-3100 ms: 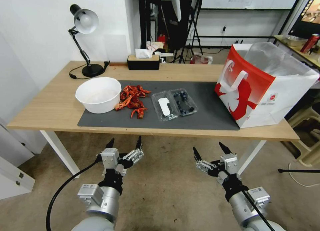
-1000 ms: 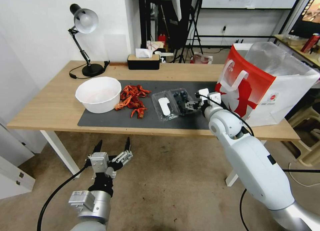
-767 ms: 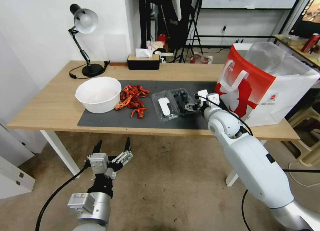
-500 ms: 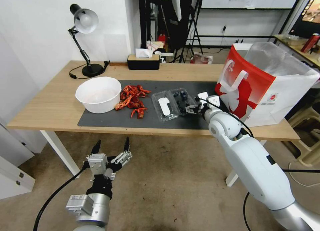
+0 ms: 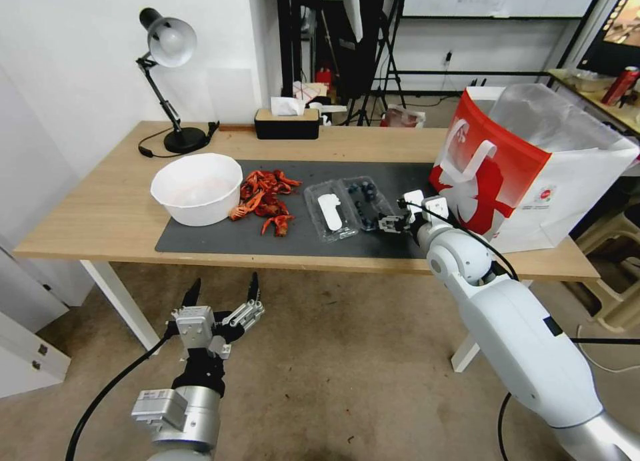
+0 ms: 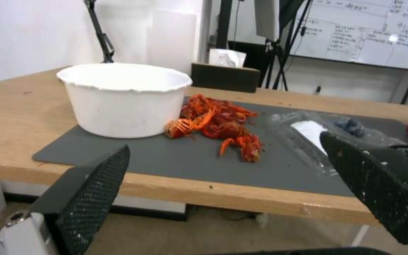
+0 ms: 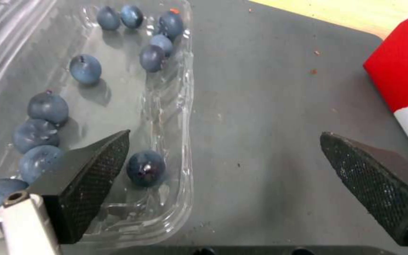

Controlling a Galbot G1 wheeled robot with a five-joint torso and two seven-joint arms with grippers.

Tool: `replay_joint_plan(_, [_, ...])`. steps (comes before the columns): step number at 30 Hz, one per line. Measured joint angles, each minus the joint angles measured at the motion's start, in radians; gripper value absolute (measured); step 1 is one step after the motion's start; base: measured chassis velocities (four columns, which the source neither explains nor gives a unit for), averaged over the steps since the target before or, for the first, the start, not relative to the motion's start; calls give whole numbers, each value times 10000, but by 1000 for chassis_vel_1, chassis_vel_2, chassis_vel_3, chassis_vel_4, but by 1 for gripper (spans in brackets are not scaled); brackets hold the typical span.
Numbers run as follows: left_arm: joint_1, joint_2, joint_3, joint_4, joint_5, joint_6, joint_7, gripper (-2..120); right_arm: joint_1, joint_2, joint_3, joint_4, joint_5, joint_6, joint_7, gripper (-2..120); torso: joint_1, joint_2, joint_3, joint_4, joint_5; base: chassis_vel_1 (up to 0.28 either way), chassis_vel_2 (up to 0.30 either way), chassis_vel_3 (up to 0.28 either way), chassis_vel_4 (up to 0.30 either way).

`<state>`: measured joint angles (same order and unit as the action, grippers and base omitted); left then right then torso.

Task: Close the takeout container lid, then place the container into the takeout bag.

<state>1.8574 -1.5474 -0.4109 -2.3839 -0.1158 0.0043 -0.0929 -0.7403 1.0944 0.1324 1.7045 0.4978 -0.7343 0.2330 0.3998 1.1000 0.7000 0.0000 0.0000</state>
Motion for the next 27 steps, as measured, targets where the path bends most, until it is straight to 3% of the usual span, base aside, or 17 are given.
replay_joint_plan(27, [-9, 26, 7, -43, -7, -127, -19, 100, -557, -527, 195, 699, 395, -6, 625, 100, 1, 0, 0, 0, 0, 0, 0, 0, 0])
